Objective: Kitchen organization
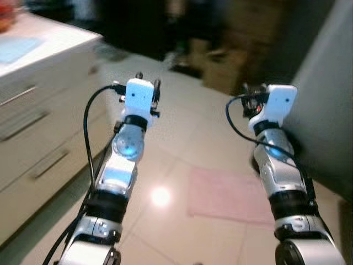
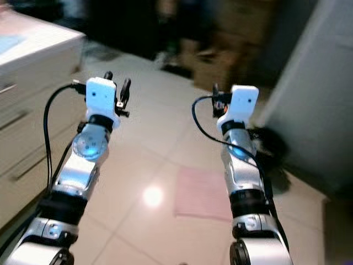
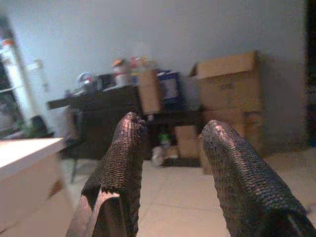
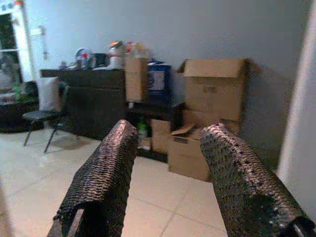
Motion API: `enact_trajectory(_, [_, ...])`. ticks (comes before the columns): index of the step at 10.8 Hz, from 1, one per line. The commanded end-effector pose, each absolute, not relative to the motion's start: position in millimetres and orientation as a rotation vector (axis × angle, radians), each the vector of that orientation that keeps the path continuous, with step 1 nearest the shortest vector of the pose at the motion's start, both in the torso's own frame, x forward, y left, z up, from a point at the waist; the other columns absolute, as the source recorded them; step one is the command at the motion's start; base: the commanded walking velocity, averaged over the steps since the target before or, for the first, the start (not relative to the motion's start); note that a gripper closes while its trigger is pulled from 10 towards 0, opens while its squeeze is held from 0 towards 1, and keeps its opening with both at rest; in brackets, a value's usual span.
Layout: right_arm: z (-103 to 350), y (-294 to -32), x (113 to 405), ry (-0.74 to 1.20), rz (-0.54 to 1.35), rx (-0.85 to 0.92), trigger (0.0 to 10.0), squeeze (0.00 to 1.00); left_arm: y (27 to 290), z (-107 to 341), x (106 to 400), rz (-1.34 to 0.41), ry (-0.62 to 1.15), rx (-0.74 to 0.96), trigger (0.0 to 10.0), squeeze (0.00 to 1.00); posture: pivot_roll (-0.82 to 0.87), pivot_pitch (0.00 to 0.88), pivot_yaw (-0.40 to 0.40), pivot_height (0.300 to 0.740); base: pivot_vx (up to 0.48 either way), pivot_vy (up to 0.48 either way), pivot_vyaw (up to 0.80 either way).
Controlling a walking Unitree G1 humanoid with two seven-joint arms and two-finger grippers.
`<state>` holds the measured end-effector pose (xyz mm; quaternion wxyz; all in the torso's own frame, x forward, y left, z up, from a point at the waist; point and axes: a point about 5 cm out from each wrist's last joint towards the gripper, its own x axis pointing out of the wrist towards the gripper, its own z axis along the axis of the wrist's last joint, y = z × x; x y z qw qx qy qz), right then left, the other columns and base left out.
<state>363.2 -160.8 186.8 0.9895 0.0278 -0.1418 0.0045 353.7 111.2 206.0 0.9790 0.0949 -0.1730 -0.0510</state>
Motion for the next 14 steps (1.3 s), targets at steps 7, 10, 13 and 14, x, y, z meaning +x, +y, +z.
enact_trajectory(7, [178.3, -163.7, 364.1, -0.241, -0.013, 0.061, 10.0, 0.00, 107.9, 189.7, 355.5, -0.156, -0.262, 0.133, 10.0, 0.00, 0.13, 0.040, -0.012, 0.740, 0.000, 0.000, -0.57])
enact_trajectory(10, [133.8, -176.3, 360.3, -0.062, -0.064, 0.080, 10.0, 0.00, 120.7, 150.9, 353.9, -0.140, -0.137, 0.117, 10.0, 0.00, 0.13, 0.041, -0.009, 0.740, 0.000, 0.000, 0.00])
enact_trajectory(13, [56.0, -190.7, 331.9, 0.242, -0.116, 0.089, 10.0, 0.00, 152.7, 67.2, 332.4, -0.085, 0.177, 0.128, 10.0, 0.00, 0.12, 0.044, -0.005, 0.740, 0.000, 0.000, 0.00])
enact_trajectory(14, [17.0, -193.8, 306.8, 0.412, -0.122, 0.106, 10.0, 0.00, 167.1, 20.4, 305.8, -0.066, 0.383, 0.135, 10.0, 0.00, 0.12, 0.044, -0.007, 0.740, 0.000, 0.000, 0.00])
